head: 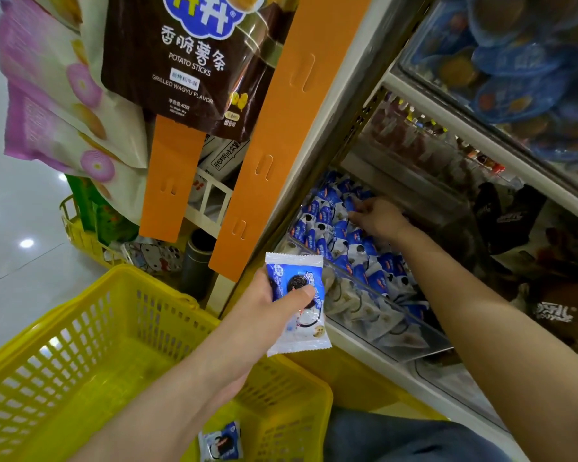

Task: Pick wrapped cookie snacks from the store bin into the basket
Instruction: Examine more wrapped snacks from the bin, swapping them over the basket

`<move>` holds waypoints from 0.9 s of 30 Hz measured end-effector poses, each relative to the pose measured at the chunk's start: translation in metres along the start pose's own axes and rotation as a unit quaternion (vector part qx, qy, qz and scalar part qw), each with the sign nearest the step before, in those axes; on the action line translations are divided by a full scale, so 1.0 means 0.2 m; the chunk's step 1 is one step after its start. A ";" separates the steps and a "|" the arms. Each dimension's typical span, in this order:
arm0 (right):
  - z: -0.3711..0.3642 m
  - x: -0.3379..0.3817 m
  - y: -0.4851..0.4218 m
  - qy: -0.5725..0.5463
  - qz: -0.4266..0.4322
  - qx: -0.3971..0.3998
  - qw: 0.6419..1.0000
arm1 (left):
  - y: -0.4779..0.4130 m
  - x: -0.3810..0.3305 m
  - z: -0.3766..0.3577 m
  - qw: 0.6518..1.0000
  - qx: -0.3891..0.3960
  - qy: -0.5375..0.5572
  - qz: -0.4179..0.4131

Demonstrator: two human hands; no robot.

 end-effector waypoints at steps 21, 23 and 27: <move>-0.25 0.21 0.92 -0.252 0.200 -0.009 0.947 | 0.06 0.05 0.09 0.990 -0.044 -0.062 -0.116; -0.28 0.21 0.92 -0.282 0.181 0.007 0.942 | 0.06 0.06 0.10 0.989 -0.036 -0.061 -0.128; -0.31 0.20 0.90 -0.360 0.165 0.059 0.916 | 0.06 0.06 0.12 0.988 -0.033 -0.058 -0.137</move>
Point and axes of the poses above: each hand's wrist, its own y-axis away from the middle knuckle, its own z-axis out of the back of the hand, x = y × z, the point moved 5 cm from there along -y, towards the middle knuckle, and after that the axes turned 8 degrees about -z, right-handed, at the moved point
